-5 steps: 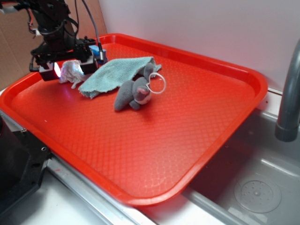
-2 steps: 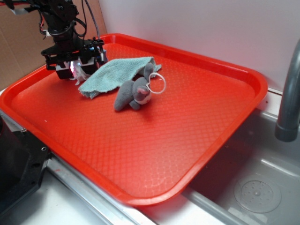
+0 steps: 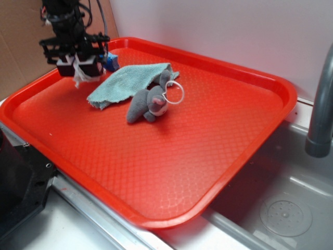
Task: Grab the white paper.
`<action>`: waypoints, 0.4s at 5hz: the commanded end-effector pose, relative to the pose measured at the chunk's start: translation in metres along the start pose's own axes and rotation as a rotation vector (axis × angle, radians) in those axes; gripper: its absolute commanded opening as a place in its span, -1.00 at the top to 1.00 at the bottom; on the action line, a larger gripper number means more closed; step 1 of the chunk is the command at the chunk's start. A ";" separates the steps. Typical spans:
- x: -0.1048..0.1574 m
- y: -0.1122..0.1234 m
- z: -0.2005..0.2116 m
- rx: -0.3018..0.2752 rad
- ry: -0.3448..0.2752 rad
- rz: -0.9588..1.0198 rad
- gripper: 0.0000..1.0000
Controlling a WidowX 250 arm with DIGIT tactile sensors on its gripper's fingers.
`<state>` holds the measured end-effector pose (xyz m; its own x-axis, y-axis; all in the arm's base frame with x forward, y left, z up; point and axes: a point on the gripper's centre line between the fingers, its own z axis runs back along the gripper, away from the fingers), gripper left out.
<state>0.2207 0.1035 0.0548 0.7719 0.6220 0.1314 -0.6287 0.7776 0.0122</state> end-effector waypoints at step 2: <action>-0.059 -0.035 0.111 -0.164 0.026 -0.420 1.00</action>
<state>0.1824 0.0157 0.1426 0.9670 0.2457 0.0669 -0.2387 0.9661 -0.0980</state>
